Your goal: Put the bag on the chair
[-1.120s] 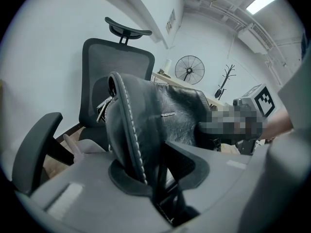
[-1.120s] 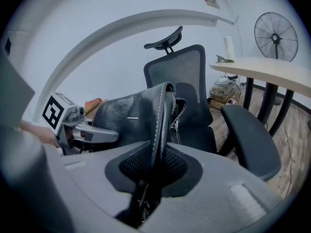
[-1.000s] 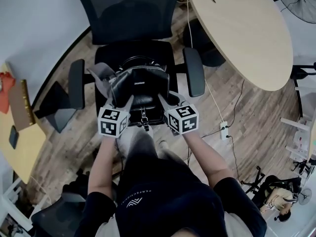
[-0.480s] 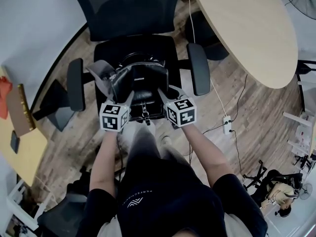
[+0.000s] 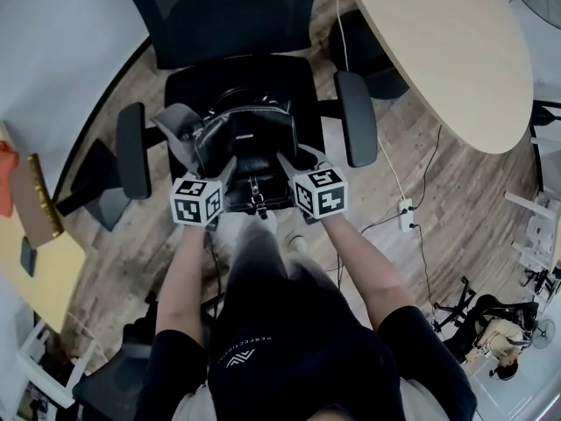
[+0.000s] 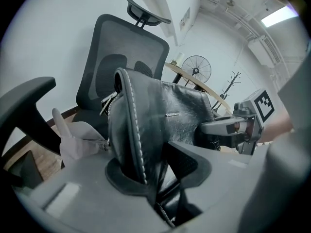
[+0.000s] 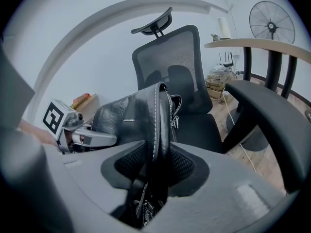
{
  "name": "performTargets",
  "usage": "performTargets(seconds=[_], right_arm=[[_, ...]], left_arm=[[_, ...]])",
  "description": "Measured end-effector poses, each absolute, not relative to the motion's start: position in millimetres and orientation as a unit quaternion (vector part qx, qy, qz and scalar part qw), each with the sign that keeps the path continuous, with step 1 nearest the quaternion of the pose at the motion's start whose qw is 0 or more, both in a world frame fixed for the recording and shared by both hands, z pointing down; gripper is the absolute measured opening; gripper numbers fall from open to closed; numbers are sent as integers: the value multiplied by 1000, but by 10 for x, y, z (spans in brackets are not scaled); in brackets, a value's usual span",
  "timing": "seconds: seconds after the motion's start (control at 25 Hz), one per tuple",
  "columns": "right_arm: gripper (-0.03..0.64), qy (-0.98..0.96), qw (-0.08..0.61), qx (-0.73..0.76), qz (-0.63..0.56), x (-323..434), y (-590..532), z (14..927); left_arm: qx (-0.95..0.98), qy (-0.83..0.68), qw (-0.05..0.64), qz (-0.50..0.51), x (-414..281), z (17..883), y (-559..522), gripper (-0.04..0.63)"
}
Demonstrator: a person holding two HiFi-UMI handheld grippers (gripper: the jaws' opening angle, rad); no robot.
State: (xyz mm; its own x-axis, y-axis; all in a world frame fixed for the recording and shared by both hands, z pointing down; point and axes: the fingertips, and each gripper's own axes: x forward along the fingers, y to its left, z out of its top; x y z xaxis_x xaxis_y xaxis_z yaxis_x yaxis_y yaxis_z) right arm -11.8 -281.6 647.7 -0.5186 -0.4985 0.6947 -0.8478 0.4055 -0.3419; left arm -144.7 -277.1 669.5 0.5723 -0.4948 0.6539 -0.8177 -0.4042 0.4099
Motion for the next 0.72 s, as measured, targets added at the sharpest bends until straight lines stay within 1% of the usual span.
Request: performTargets(seconds=[0.28,0.32,0.36,0.4,0.48,0.72], right_arm=[[143,-791,268,432,339,-118,-2867,6510],[146,-791,269,433,338,-115,-2880,6514],[149,-790,270,434,338,-114,-2893,6515],[151,-789,270,435,339,-115,-2904,6514],[155,-788,271,436,340,-123,-2914,6509],[183,-788,280,439,330,-118,-2923,6480]], left_arm=[[798,-407,384,227,-1495,6772,-2810,157],[794,-413,383,229,-1512,6784,-2825,168],[789,-421,384,231,-1536,6795,-2839,195],[784,-428,385,232,-1564,6807,-2847,208],[775,-440,389,234,-1614,6829,-2847,222],[755,-472,378,255,-1731,6798,-2857,291]])
